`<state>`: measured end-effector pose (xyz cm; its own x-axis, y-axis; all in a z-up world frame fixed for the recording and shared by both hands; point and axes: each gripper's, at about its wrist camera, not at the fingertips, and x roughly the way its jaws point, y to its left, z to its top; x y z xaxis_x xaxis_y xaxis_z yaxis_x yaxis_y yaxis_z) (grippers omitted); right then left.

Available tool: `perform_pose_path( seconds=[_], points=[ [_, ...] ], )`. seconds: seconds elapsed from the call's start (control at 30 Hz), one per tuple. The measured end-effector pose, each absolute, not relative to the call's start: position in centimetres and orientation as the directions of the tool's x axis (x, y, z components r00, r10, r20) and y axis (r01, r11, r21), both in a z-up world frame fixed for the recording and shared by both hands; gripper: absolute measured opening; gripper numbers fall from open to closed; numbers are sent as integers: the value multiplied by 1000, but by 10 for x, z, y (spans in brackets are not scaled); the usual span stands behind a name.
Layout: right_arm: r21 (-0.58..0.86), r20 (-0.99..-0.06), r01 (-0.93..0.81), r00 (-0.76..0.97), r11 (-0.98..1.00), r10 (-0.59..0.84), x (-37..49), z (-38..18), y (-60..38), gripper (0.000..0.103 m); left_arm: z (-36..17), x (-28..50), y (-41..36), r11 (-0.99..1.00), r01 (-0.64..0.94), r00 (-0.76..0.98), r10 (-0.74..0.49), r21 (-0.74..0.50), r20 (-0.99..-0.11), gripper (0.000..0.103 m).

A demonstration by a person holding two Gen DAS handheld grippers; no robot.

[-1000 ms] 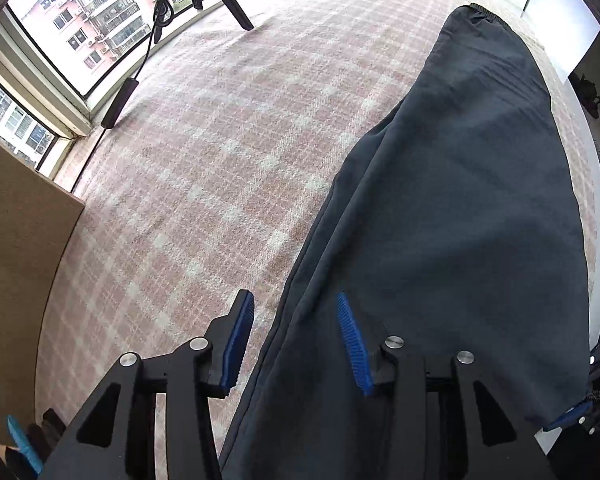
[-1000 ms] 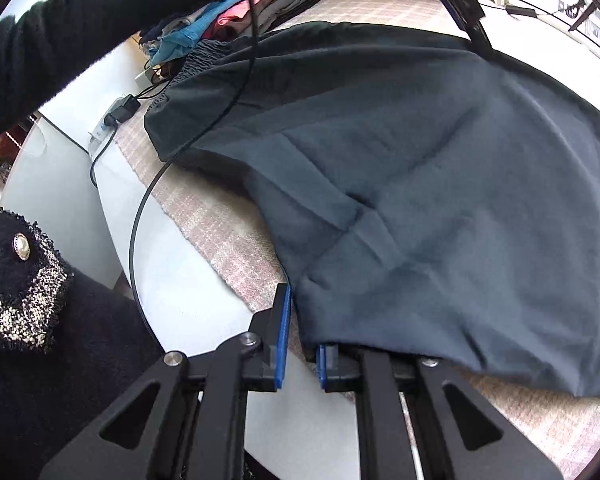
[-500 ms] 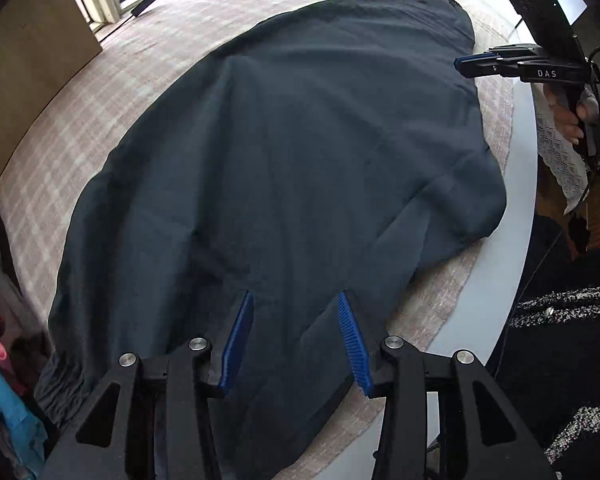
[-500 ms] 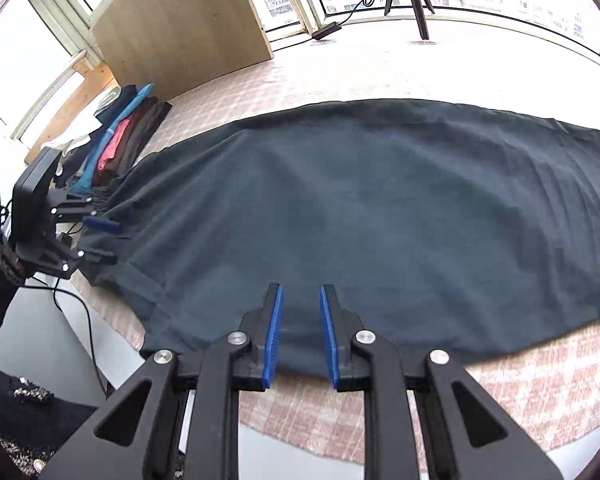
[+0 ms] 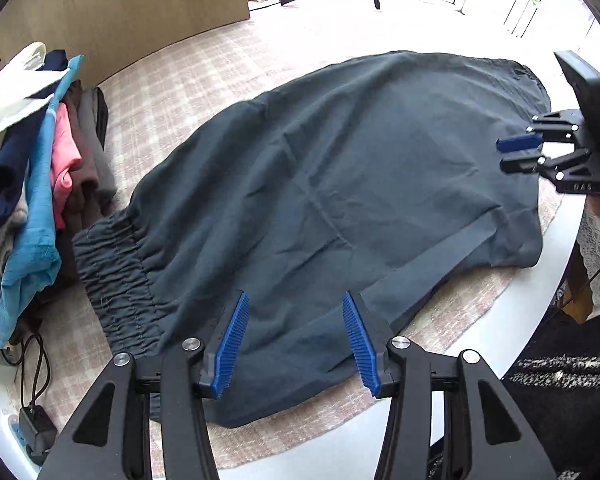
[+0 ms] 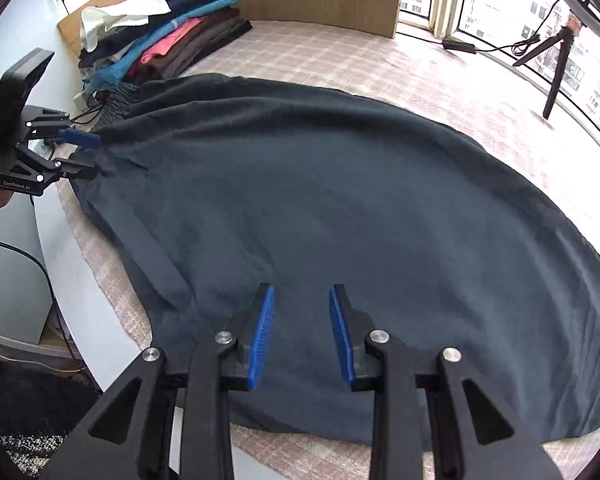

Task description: Fold clothes

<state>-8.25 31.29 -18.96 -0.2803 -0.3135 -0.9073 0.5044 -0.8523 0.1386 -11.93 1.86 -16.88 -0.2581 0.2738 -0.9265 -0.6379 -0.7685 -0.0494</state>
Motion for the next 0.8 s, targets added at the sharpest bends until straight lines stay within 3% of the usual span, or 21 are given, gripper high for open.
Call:
perform_pose_path(
  seconds=[0.2, 0.37, 0.5, 0.63, 0.73, 0.8],
  points=[
    [249, -830, 385, -388, -888, -401, -80, -118, 393, 29, -84, -157, 47, -741, -671, -401, 340, 19, -850, 47],
    [129, -814, 263, -523, -956, -253, -91, -56, 499, 29, -54, -195, 105, -683, -714, -462, 296, 153, -836, 50],
    [74, -847, 241, -498, -968, -188, -114, -38, 572, 29, -65, -207, 173, -602, -783, -407, 300, 160, -863, 51],
    [-5, -878, 339, -452, -941, -158, -148, -51, 598, 29, -106, -217, 248, -537, -829, -344, 270, 156, -900, 51],
    [-48, -909, 445, -390, -894, -145, -177, -85, 598, 41, -140, -219, 297, -481, -864, -290, 237, 147, -927, 51],
    [-61, -933, 506, -336, -861, -131, -199, -114, 597, 43, -162, -221, 323, -455, -880, -257, 211, 138, -943, 51]
  ],
)
